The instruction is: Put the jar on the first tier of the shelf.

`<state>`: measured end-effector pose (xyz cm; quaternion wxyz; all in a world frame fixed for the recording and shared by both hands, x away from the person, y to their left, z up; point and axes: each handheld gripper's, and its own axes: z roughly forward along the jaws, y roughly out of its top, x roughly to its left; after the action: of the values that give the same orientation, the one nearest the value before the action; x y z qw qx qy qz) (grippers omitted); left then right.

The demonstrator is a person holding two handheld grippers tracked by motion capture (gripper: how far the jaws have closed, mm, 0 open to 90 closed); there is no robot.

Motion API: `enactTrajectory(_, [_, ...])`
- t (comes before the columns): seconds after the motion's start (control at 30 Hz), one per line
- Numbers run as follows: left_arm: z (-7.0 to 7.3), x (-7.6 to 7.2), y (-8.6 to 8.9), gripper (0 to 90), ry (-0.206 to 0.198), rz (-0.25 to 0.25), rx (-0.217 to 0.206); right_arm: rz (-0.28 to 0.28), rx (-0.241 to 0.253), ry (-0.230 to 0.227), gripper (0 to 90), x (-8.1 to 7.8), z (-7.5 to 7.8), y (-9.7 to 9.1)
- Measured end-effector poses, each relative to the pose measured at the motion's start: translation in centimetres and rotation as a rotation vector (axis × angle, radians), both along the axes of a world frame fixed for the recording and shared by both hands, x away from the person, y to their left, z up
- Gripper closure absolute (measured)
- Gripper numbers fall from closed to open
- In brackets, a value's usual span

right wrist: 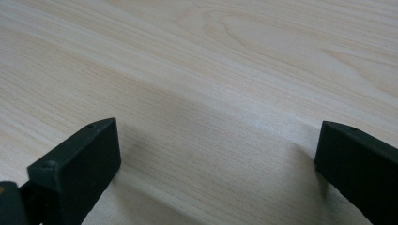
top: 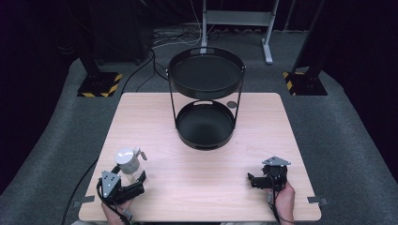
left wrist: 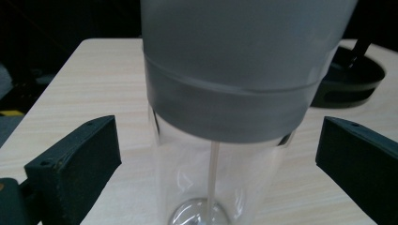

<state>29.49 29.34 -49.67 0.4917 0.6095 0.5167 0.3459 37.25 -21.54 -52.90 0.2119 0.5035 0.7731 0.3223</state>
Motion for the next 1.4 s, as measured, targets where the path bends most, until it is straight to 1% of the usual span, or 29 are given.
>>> enactTrajectory(0.27, [0.6, 0.7, 0.4, 0.2, -0.029, 0.001, -0.039, 0.001, 0.000, 0.000, 0.0, 0.0, 0.0, 0.0])
enactTrajectory(0.33, [0.7, 1.0, 0.5, 0.2, -0.035, -0.006, -0.055, 0.002, 0.000, 0.000, 0.0, 0.0, 0.0, 0.0])
enactTrajectory(0.43, [0.7, 1.2, 0.3, 0.2, -0.037, -0.008, -0.053, 0.002, 0.000, 0.000, 0.0, 0.0, 0.0, 0.0])
enactTrajectory(0.6, [0.5, 1.4, 0.2, 0.2, -0.040, 0.011, -0.052, 0.002, 0.000, 0.000, 0.0, 0.0, 0.0, 0.0])
enactTrajectory(0.77, [0.7, 1.5, 0.3, 0.1, -0.049, 0.013, -0.062, 0.002, 0.000, 0.000, 0.0, 0.0, 0.0, 0.0])
enactTrajectory(0.83, [0.9, 1.5, 0.4, 0.2, -0.051, 0.010, -0.065, 0.002, 0.000, 0.000, 0.0, 0.0, 0.0, 0.0])
enactTrajectory(0.9, [1.0, 1.5, 0.3, 0.2, -0.053, 0.004, -0.078, 0.002, 0.000, 0.000, 0.0, 0.0, 0.0, 0.0])
enactTrajectory(0.93, [1.1, 1.5, 0.3, 0.5, -0.054, -0.007, -0.083, 0.002, 0.000, 0.000, 0.0, 0.0, 0.0, 0.0])
enactTrajectory(0.97, [1.1, 1.5, 0.3, 1.8, -0.055, -0.014, -0.086, 0.002, 0.000, 0.000, 0.0, 0.0, 0.0, 0.0])
enactTrajectory(1.0, [1.1, 1.4, 0.2, 6.1, -0.058, -0.008, -0.085, 0.002, 0.000, 0.000, 0.0, 0.0, 0.0, 0.0])
enactTrajectory(1.03, [1.0, 1.4, 0.2, 9.8, -0.064, -0.014, -0.088, 0.002, 0.000, -0.001, 0.0, 0.0, 0.0, 0.0])
enactTrajectory(1.1, [0.9, 1.3, 0.3, 16.3, -0.074, -0.007, -0.102, 0.002, 0.000, 0.000, 0.0, 0.0, 0.0, 0.0])
enactTrajectory(1.13, [0.8, 1.3, 0.3, 21.4, -0.078, -0.011, -0.104, 0.002, 0.000, 0.000, 0.0, 0.0, 0.0, 0.0])
enactTrajectory(1.2, [0.8, 1.2, 0.3, 24.6, -0.085, -0.025, -0.104, 0.002, 0.000, 0.000, 0.0, 0.0, 0.0, 0.0])
enactTrajectory(1.23, [0.8, 1.2, 0.2, 26.5, -0.089, -0.022, -0.091, 0.002, 0.000, 0.000, 0.0, 0.0, 0.0, 0.0])
enactTrajectory(1.33, [0.7, 1.2, 0.4, 27.5, -0.100, -0.039, -0.090, 0.002, 0.001, 0.000, 0.0, 0.0, 0.0, 0.0])
enactTrajectory(1.4, [0.7, 1.2, 0.4, 27.9, -0.100, -0.036, -0.086, 0.002, 0.001, 0.000, 0.0, 0.0, 0.0, 0.0])
